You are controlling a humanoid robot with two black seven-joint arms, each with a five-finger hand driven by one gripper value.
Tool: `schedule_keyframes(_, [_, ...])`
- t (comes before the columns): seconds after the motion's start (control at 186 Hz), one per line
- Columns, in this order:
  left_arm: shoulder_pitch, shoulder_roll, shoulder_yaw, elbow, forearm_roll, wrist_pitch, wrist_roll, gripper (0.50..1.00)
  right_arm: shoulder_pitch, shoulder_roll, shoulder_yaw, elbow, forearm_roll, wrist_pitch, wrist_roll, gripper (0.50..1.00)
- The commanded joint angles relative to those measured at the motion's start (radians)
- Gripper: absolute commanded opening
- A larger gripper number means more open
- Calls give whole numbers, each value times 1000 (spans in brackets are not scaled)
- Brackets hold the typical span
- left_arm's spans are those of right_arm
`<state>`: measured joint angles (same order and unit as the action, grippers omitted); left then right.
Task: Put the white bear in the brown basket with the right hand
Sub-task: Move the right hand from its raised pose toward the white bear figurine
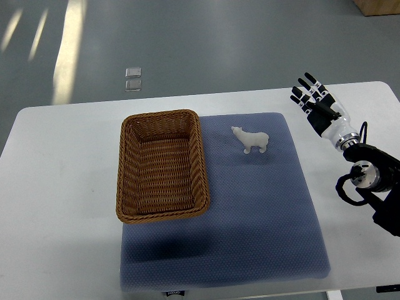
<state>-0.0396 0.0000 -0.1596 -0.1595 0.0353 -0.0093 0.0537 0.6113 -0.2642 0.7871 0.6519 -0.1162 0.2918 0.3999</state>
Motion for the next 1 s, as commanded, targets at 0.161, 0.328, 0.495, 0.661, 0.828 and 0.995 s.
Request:
schedule_keyframes(0.161, [0,0,-5,-3,0,-5,0,1000,-1,-3,-2,0,-7,21,2,924])
schedule_keyframes(0.328, [0,0,0,-9,0,-8,0,1000,2,-10,0,0,-77,30,2,924])
schedule_keyframes(0.495, [0,0,-1,0,0,-6,0,1000,15,-21,0,-1,-178,81,2,924])
schedule_keyframes(0.661, [0,0,-1,1,0,-6,0,1000,25,-50,0,0,-370,124,4,924])
schedule_keyframes(0.828, [0,0,-1,1,0,-6,0,1000,57,-82,1,0,-580,173,28,924])
schedule_keyframes(0.995, [0,0,-1,1,0,-6,0,1000,99,-112,0,26,-753,173,33,924])
